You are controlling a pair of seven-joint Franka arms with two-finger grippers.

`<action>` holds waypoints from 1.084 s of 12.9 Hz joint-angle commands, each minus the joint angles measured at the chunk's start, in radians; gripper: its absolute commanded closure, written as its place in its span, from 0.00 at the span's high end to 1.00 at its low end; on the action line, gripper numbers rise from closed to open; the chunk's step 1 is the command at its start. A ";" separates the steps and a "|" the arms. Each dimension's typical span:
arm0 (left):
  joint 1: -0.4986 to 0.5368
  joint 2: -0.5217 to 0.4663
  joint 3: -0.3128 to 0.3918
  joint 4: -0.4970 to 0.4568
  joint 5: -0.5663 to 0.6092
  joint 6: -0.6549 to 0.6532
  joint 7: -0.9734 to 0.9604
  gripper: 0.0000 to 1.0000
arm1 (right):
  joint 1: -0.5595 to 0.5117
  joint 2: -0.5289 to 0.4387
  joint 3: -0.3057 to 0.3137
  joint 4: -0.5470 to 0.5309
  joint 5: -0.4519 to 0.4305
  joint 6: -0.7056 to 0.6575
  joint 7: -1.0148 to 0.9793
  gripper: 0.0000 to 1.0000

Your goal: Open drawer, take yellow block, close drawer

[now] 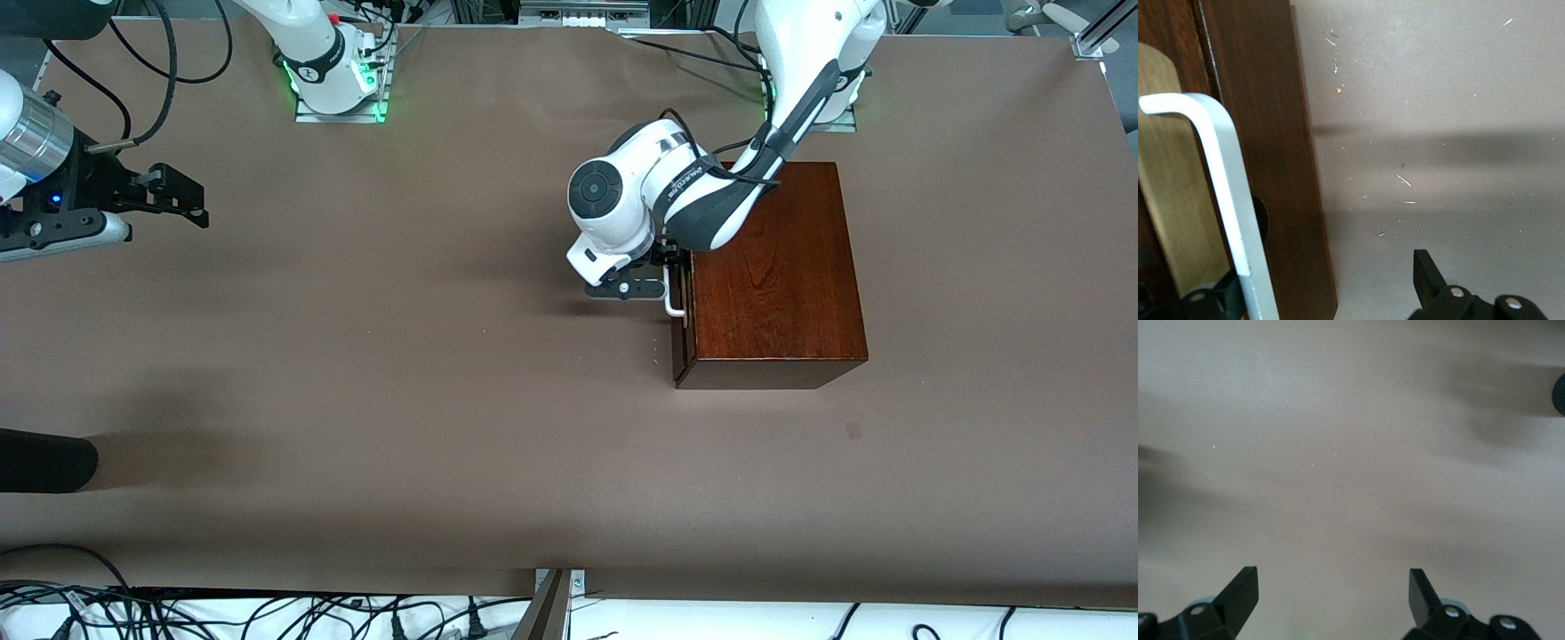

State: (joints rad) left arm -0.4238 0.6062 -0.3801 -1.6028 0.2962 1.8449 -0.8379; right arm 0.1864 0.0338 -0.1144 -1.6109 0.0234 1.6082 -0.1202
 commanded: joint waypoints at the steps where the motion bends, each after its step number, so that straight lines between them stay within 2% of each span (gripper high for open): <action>1: -0.023 0.010 0.000 0.004 0.023 0.043 -0.023 1.00 | -0.001 0.006 0.004 0.017 0.001 -0.010 0.011 1.00; 6: -0.052 0.030 -0.006 0.014 0.001 0.125 -0.053 1.00 | -0.001 0.006 0.004 0.017 0.001 -0.010 0.011 1.00; 9: -0.082 0.040 -0.008 0.036 -0.078 0.203 -0.066 1.00 | -0.001 0.006 0.004 0.017 0.001 -0.008 0.011 1.00; 11: -0.105 0.064 -0.008 0.092 -0.097 0.203 -0.073 1.00 | -0.001 0.006 0.004 0.017 0.001 -0.008 0.011 1.00; 14: -0.110 0.066 -0.006 0.101 -0.097 0.203 -0.076 1.00 | -0.002 0.006 0.004 0.017 0.001 -0.008 0.011 1.00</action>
State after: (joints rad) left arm -0.4885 0.6224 -0.3705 -1.5703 0.2639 1.9796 -0.8962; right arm 0.1865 0.0338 -0.1142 -1.6109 0.0234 1.6082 -0.1202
